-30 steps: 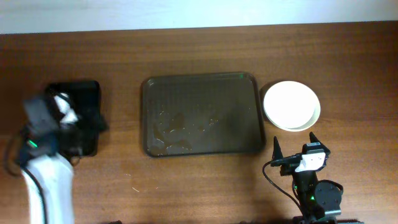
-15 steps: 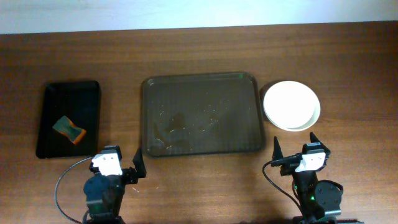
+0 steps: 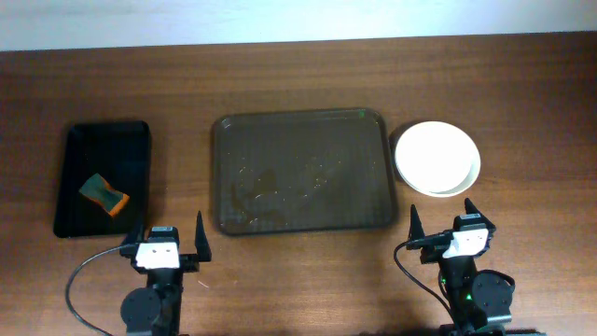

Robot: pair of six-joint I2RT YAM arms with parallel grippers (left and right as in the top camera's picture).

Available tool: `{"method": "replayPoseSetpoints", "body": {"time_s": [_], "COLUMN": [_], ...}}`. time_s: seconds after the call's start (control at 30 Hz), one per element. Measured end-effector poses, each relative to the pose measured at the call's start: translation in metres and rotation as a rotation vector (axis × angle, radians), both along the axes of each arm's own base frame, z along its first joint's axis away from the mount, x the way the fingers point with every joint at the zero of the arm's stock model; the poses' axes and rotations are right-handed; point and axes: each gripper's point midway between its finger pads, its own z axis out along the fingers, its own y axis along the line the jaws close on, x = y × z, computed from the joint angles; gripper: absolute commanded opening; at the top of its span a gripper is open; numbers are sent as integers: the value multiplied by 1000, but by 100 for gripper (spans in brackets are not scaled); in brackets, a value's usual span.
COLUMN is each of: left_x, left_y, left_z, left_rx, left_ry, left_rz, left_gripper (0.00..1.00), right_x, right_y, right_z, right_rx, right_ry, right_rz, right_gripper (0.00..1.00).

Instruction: Clean dirty plates on tray and stack at the side

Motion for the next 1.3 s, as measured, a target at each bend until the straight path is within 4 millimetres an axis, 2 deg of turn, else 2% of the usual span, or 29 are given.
{"method": "replayPoseSetpoints", "body": {"time_s": [0.17,1.3], "left_x": [0,0], "left_y": [4,4], "left_z": [0,0], "left_rx": [-47,-47], "left_ry": [-2,-2], "left_rz": [29,25], "left_gripper": [100,100], "right_x": [0,0], "right_y": [0,0], "right_z": [0,0], "right_rx": [0,0], "right_ry": [0,0], "right_rz": [0,0], "right_gripper": [98,98]}}
